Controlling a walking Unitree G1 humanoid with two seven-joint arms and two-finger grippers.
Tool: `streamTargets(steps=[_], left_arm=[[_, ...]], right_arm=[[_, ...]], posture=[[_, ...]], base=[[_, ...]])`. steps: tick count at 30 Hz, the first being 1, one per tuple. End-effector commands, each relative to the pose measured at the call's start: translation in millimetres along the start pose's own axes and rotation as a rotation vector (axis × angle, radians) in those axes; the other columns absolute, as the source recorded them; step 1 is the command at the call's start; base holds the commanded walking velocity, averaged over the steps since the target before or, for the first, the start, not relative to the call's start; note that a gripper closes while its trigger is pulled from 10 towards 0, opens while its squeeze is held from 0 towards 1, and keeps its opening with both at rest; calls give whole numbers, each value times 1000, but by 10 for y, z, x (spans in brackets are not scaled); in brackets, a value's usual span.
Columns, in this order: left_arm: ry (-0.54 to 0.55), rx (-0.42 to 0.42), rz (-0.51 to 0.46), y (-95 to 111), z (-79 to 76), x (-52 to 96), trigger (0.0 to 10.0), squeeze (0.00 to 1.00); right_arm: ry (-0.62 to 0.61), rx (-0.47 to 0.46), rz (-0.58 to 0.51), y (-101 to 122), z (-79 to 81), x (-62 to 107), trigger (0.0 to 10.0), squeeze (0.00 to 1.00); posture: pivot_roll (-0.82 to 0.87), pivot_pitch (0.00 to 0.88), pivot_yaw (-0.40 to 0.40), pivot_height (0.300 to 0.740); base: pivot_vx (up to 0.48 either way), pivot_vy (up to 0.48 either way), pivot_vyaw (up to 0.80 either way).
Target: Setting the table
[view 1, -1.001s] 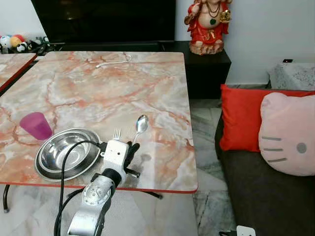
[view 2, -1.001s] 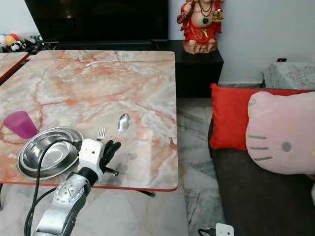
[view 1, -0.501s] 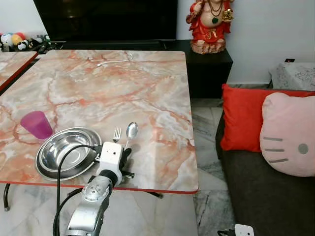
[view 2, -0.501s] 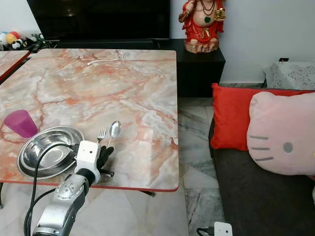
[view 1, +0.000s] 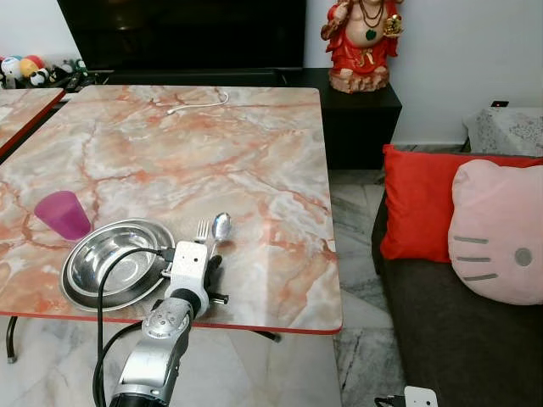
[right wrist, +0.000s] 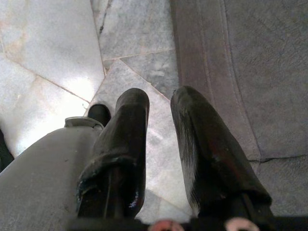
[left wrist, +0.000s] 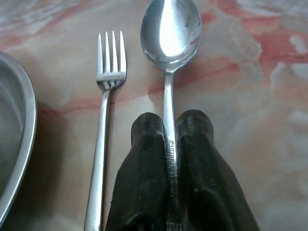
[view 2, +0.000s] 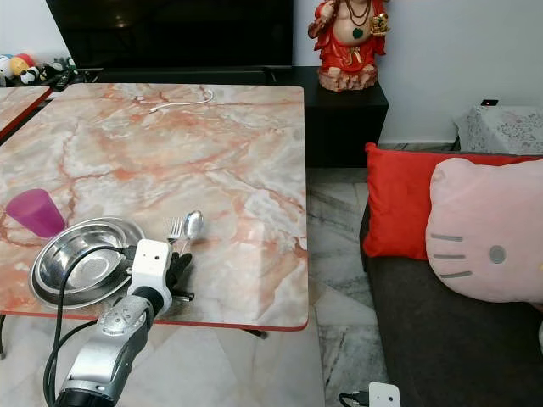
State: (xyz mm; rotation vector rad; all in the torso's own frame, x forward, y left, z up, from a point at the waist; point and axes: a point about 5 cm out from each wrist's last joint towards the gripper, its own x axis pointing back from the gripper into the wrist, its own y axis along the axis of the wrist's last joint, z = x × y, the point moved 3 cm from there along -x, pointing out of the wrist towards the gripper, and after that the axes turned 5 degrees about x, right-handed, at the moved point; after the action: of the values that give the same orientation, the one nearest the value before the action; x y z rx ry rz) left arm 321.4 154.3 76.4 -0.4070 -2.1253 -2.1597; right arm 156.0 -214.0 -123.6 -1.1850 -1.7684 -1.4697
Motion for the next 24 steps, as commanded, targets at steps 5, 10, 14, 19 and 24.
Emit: streamTargets(steps=[5,10,14,19,24], left_arm=[[29,27,13,0,73,88,10000,0],[25,36,32,-46,80,116,10000,0],[-3,36,51,-68,37,120,10000,0],[-34,14,52,-52,-13,107,10000,0],[-32,12,48,-30,-13,91,10000,0]], right_arm=[[5,14,6,-15,3,1,10000,0],[10,28,4,-8,8,0,10000,0],[9,29,3,-7,8,0,10000,0],[8,29,3,-9,7,1,10000,0],[8,29,4,-11,7,1,10000,0]], posture=[[-11,40,19,740],[-11,40,19,740],[-13,39,20,740],[-16,38,21,740],[-15,38,21,740]], base=[[0,0,0],[0,0,0],[0,0,0],[0,0,0],[0,0,0]])
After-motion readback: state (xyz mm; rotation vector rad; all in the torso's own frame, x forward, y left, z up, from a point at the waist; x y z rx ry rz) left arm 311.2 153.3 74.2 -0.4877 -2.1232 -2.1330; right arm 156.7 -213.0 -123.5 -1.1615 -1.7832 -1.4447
